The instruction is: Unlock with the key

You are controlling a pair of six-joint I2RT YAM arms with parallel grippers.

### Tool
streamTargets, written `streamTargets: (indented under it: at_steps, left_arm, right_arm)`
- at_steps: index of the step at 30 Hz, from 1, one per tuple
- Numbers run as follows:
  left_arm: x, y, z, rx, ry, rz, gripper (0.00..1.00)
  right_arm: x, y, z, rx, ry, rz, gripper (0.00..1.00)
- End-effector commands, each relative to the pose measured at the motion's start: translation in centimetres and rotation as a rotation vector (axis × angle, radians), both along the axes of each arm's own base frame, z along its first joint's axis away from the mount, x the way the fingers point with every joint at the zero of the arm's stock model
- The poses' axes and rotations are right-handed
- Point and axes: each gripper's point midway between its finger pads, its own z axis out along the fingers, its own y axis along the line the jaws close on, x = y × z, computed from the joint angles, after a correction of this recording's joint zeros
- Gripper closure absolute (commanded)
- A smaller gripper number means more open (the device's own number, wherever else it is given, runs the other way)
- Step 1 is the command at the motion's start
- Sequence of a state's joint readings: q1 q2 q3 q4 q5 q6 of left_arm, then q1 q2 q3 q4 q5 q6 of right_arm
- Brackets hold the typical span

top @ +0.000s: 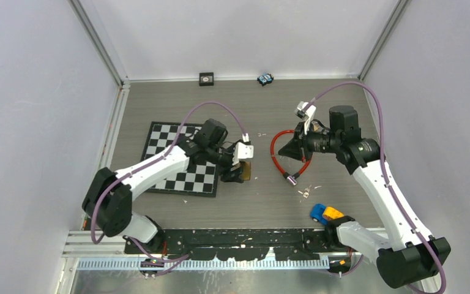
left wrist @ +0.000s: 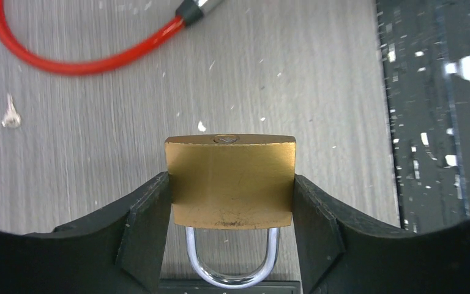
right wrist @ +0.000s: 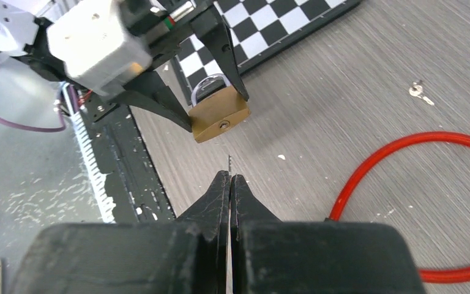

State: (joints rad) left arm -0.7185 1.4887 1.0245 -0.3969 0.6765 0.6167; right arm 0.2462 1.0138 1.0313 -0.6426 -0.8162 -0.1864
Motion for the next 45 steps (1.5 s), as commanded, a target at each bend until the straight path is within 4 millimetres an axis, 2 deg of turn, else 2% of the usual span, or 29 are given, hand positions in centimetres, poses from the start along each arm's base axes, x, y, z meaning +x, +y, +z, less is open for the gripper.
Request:
streamTargets:
  at_steps: [1,7,12,20,25,34,45]
  left_arm:
    - [-2.7,-1.3,6.6,-0.184,-0.033,-0.179,1.0]
    - [-2.5,-0.2,10.2,-0.153,-0.119,-0.179,1.0]
    - [-1.9,0.5,11.6,-0.146,-0.205,-0.181,1.0]
    - [-0.8,0.6,12.0,-0.21,-0.296,-0.106,1.0]
    - [0.7,0.8,11.9,-0.218,-0.343,-0.016,1.0]
    - [3.1,1.0,12.8,-0.259,-0.318,0.158,1.0]
    - [3.0,0.9,13.5,-0.284,-0.298,0.172,1.0]
  right_arm:
    - [-0.7,1.0,2.6,0.064,-0.002,0.081,0.99]
    - [0.5,3.0,2.6,0.17,0.208,0.044,0.99]
    - [1.4,4.5,4.1,0.229,0.315,0.003,0.99]
    - [2.2,5.5,3.9,0.282,0.478,-0.077,0.99]
    - [2.9,6.0,3.8,0.323,0.558,-0.115,0.99]
    - [3.8,6.5,2.5,0.366,0.647,-0.15,0.99]
    - [4.5,6.9,0.1,0.361,0.714,-0.171,0.99]
